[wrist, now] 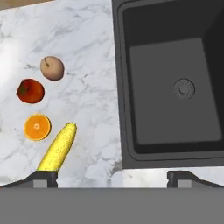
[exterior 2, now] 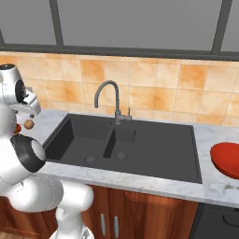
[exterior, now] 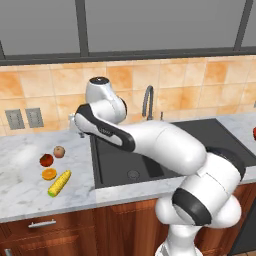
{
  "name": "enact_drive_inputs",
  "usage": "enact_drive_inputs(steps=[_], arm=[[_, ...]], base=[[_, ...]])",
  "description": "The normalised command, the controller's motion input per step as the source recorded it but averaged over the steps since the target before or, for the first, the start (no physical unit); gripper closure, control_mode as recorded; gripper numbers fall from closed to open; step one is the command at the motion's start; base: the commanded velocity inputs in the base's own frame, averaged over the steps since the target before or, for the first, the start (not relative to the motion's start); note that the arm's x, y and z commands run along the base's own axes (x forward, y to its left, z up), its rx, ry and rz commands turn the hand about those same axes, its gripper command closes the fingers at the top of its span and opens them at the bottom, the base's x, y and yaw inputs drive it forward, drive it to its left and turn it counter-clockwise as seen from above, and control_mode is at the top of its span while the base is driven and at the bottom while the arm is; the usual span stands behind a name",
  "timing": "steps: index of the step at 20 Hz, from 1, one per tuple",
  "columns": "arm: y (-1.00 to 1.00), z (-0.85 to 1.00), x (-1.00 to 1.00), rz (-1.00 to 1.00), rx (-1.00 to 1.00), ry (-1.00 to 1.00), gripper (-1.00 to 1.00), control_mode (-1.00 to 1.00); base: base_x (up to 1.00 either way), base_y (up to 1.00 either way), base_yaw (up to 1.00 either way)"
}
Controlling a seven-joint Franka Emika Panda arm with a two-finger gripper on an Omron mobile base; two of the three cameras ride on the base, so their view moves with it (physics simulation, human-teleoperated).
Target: There is a mixed pile of frozen fruits and vegetables on the counter. Locate all the frozen vegetables and place the items in a bowl on the counter. Take all the frozen fruits and defrost them in a running sink.
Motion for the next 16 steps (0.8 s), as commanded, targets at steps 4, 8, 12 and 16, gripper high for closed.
enact_drive_inputs(steps=[4,8,12,16], arm=[[0.86,-0.39,0.42,0.0,-0.05,0.11,-1.0,-1.0],[0.78,-0.26,0.5,0.0,-0.11,0.17,-1.0,-1.0],[0.35,-0.15,0.38,0.02,-0.05,0.15,-1.0,-1.0],[0.5,-0.3,0.33,-0.03,-0.08,0.04,-1.0,-1.0]], base=[[0.0,0.0,0.0],[0.0,0.0,0.0],[0.0,0.0,0.0],[0.0,0.0,0.0]])
